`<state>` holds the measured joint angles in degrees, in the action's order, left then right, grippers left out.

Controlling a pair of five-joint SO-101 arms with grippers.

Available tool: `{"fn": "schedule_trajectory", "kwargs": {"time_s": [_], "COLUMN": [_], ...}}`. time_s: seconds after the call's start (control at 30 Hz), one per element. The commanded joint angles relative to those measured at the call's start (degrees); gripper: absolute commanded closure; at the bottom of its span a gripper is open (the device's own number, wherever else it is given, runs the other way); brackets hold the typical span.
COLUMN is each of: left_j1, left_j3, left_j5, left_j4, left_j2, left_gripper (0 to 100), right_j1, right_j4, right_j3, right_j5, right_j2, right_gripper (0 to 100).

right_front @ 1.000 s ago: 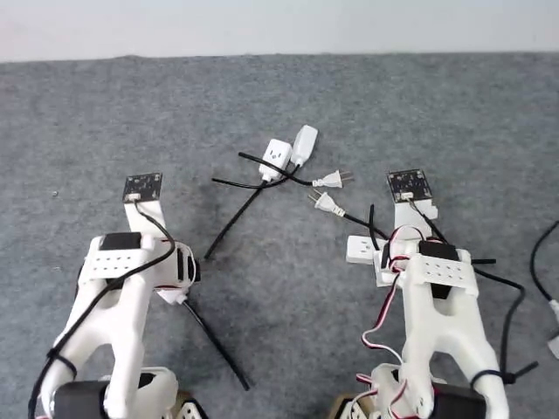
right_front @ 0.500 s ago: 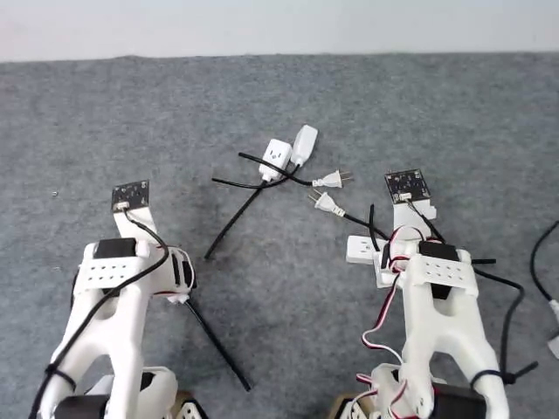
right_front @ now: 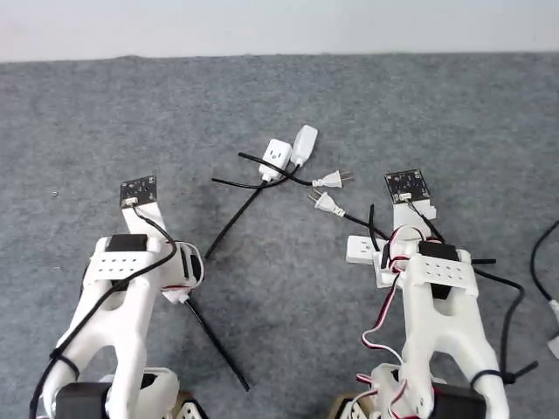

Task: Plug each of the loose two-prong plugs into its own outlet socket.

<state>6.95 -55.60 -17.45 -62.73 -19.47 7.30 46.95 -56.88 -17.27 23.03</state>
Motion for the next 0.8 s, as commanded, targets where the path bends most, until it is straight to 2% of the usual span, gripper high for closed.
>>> {"fn": "schedule_trajectory", "kwargs": {"time_s": [0.0, 0.13, 0.57, 0.63, 0.77], "left_j1": [4.7, 6.7, 6.1, 4.0, -1.5], "left_j3": [-0.1, -0.5, -0.6, -0.6, -2.2], "left_j5": [-0.6, -0.5, -0.4, 0.0, 4.4], "left_j4": [1.0, 0.9, 1.2, 1.8, 7.9], "left_j2": [1.6, 1.7, 1.8, 1.8, 1.8], "left_gripper": [78, 78, 78, 81, 97], "right_j1": [-0.7, -0.7, -0.7, -0.7, -0.3], "right_j4": [-1.0, -1.5, -1.6, -1.6, -1.7], "right_j3": [0.2, 0.2, 0.1, 0.1, 0.1], "right_j5": [-0.6, -0.6, -0.6, -0.6, -0.6], "right_j2": [1.4, 1.4, 1.4, 1.4, 1.4], "right_gripper": [89.0, 89.0, 89.4, 89.4, 89.5]}}
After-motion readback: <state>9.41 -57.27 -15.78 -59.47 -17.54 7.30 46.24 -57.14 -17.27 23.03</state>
